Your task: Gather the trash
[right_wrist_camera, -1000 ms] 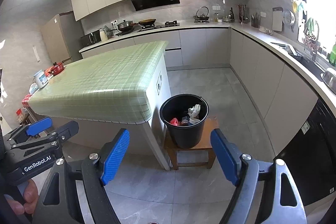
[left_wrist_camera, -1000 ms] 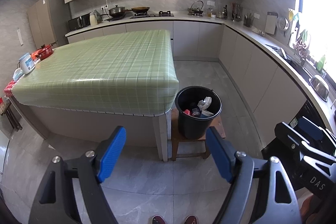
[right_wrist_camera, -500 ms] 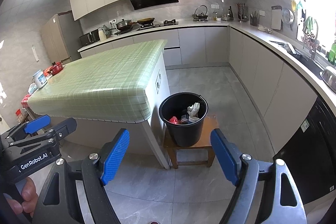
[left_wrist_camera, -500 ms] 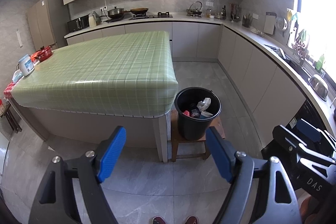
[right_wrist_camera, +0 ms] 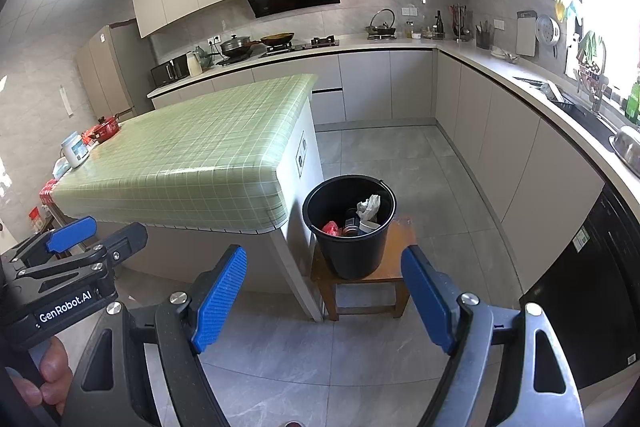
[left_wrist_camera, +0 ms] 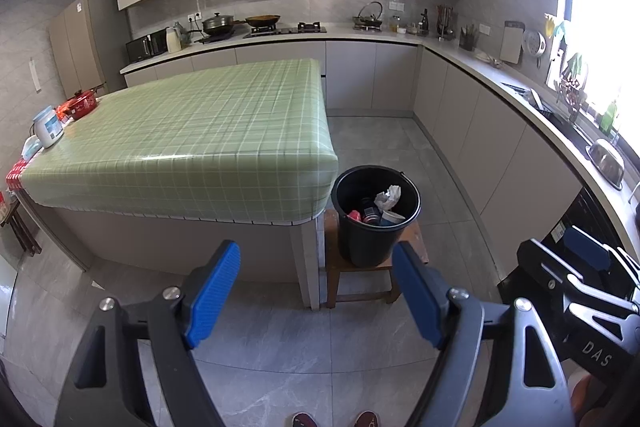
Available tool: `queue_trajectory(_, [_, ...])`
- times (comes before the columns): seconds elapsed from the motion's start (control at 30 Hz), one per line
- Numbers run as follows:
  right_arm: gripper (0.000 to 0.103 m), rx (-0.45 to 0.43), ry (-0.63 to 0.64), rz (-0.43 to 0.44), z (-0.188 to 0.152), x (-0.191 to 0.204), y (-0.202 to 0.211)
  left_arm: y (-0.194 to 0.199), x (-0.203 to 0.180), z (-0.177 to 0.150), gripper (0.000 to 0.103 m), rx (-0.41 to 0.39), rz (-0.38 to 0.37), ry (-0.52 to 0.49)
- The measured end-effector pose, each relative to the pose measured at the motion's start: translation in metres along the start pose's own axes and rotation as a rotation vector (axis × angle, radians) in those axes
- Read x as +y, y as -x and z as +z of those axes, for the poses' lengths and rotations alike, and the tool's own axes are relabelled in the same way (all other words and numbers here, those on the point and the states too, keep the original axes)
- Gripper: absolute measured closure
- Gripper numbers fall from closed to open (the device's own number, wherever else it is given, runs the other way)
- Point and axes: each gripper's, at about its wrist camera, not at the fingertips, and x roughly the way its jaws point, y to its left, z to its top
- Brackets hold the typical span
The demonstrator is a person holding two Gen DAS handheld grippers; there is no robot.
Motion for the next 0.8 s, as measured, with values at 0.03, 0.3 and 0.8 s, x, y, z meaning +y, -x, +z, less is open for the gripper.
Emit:
queue_trajectory(0.03, [0.022, 0.000, 0.001, -0.002, 0.000, 0.000, 0.000, 0.000, 0.000, 0.000, 0.023, 0.000, 0.000, 0.000])
queue_trajectory(0.3, [0.022, 0.005, -0.001, -0.003, 0.000, 0.001, -0.002, -0.001, 0.001, 0.001, 0.023, 0.005, -0.001, -0.001])
queue_trajectory(0.8, [0.022, 0.013, -0.004, -0.011, -0.004, 0.000, -0.008, -0.006, 0.011, -0.001, 0.022, -0.008, -0.042, 0.011])
